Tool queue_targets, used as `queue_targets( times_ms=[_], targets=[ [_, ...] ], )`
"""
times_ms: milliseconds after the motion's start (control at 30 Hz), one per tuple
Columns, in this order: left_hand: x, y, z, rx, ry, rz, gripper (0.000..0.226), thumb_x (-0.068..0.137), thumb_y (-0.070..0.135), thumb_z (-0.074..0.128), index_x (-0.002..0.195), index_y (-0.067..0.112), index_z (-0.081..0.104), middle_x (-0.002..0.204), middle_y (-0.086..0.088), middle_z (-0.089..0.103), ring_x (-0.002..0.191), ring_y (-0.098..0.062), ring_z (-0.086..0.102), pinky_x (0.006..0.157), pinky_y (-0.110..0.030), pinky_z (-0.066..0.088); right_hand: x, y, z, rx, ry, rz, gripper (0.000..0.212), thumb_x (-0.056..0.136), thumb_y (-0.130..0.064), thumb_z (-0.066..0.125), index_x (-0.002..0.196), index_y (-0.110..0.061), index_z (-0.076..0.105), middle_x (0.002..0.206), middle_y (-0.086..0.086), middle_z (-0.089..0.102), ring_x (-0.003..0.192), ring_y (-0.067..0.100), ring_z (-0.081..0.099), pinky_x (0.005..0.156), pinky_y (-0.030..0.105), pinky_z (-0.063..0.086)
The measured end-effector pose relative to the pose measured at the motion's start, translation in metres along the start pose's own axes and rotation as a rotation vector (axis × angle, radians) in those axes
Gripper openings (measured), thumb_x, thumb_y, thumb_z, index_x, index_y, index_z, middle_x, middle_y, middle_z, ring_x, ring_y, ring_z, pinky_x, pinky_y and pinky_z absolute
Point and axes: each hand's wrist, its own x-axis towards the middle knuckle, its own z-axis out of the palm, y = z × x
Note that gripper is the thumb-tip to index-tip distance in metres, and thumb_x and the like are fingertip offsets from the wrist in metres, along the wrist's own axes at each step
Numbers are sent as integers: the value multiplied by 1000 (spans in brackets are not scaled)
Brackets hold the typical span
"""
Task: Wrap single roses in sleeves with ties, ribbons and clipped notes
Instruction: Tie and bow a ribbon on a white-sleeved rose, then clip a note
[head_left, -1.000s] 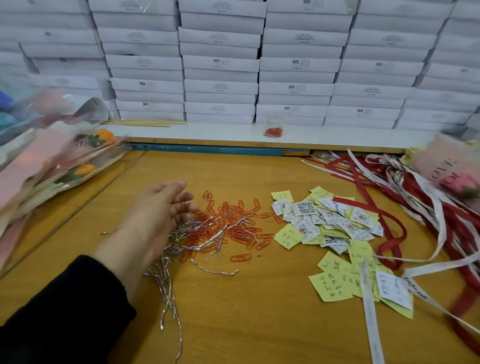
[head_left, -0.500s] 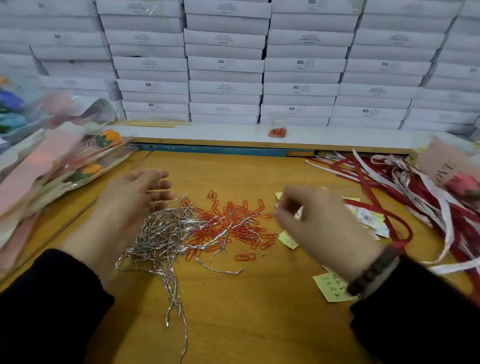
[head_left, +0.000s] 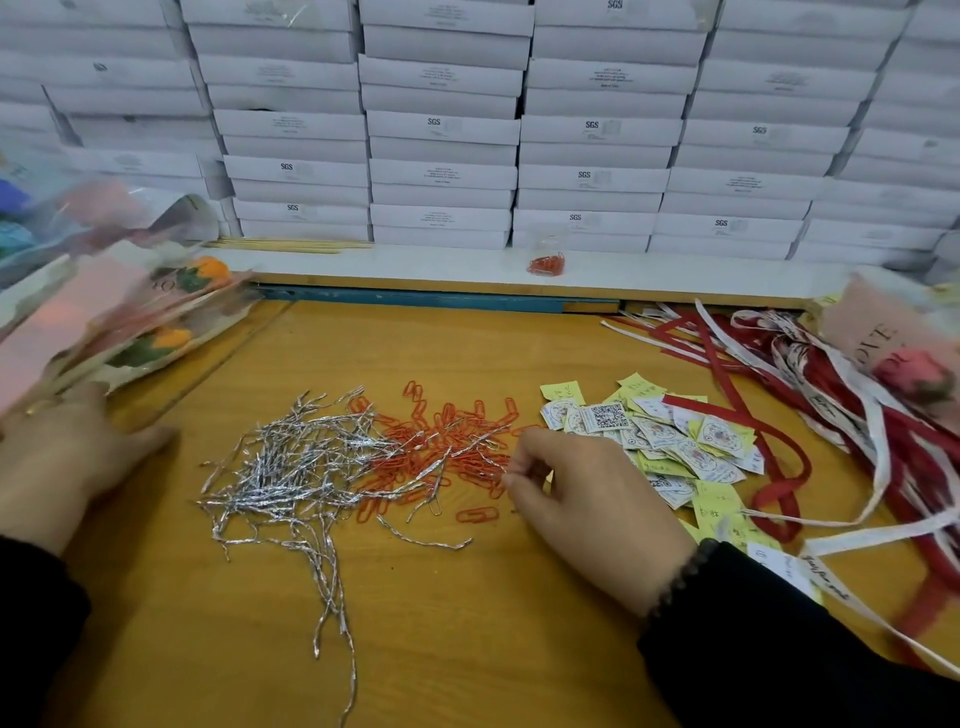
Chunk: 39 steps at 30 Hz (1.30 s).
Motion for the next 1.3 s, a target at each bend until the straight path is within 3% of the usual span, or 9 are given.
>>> queue_targets(
  times_ms=[167,367,467,700,800,900,1067,1200,1300],
  targets=[
    [-34,37,-25,-41,73,80,66,66,49,74,117,12,53,109,-26,58,87,-42,59,73,-47,53,1,2,1,18,-12,8,12,91,-29,53,83,-21,57,77,-4,62,59,7,47,58,25,40],
    [-40,35,-24,-104,102,111,39,71,13,78,102,12,54,97,-25,55,84,-42,56,74,-50,53,0,0,3,7,-39,6,11,91,-29,53,83,-23,57,77,-5,62,61,5,48,56,21,36],
    [-42,36,-26,-127,85,177,38,71,-3,72,103,9,53,89,-25,53,79,-42,56,71,-51,53,0,0,3,0,-56,6,9,91,-28,53,84,-24,58,79,-6,61,62,4,46,59,23,36],
    [-54,46,-35,-15,89,171,24,71,6,72,87,19,59,90,-23,60,77,-38,58,70,-46,53,0,-1,3,5,-71,3,10,91,-29,53,82,-26,56,78,-8,60,65,4,50,59,21,41],
    [-63,52,-41,-113,12,166,33,72,-9,66,100,6,58,92,-27,55,83,-44,55,72,-53,52,-1,-1,3,14,-63,-5,11,91,-28,53,81,-25,56,77,-7,60,65,4,49,59,22,42],
    [-86,73,-60,-200,46,261,40,71,0,64,106,16,55,97,-26,54,84,-45,54,70,-56,52,0,-1,3,23,-53,-15,12,91,-29,53,80,-24,55,76,-6,60,64,5,49,60,25,43],
    [-162,166,-105,-522,104,396,37,72,-2,66,100,20,61,67,0,50,54,-1,51,59,-20,43,1,1,4,83,-31,-17,13,91,-28,54,79,-24,58,72,-6,59,53,3,44,52,16,36],
    [-220,227,-127,-800,-39,477,40,79,-10,61,113,11,60,70,2,45,55,-4,42,51,-12,38,5,1,3,240,7,8,15,91,-31,55,76,-29,58,61,-14,53,55,-7,48,53,10,37],
    [-265,252,-134,-826,-145,562,39,81,-8,61,110,19,60,75,2,48,55,1,45,48,-9,39,7,-2,1,524,-10,75,10,90,-33,55,85,-31,63,73,-8,64,50,-3,54,55,13,39]
  ],
)
